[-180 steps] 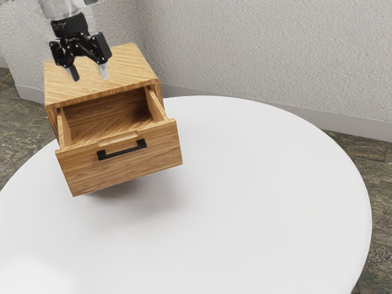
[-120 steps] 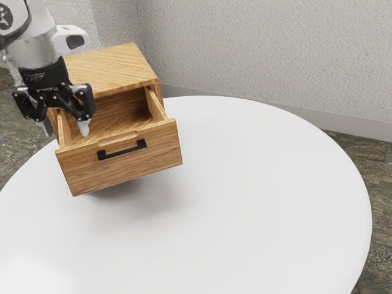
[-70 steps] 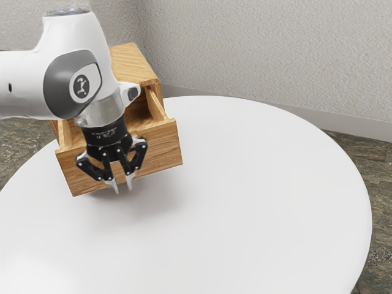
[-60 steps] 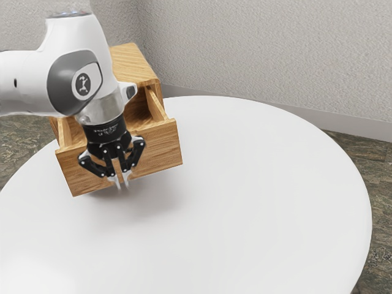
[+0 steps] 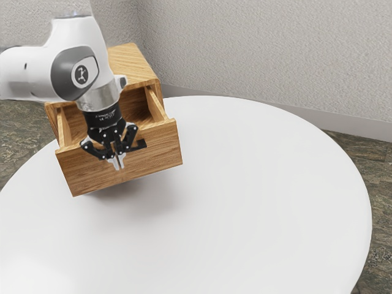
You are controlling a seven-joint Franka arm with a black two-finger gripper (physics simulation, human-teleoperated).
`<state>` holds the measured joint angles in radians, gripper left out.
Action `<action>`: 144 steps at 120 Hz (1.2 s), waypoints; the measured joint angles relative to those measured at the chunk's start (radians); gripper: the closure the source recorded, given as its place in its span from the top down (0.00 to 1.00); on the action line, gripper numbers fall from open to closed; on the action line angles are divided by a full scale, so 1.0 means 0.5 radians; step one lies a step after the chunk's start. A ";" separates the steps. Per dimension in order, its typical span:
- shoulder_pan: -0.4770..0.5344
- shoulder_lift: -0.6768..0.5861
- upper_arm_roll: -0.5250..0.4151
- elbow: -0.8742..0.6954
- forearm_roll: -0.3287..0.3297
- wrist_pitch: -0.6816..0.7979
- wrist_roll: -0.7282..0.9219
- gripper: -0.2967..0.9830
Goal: Push the drawer handle with one arm to close the drawer
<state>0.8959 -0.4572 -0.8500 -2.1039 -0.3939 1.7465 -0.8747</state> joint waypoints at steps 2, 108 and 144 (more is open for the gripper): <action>0.000 0.016 -0.001 0.000 0.011 0.019 -0.008 0.18; -0.016 0.860 0.136 0.386 0.711 0.525 -0.191 0.21; -0.009 1.118 0.145 0.611 0.929 0.574 -0.156 0.21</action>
<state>0.8913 0.1017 -0.7774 -1.7987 0.0704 2.0333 -0.9528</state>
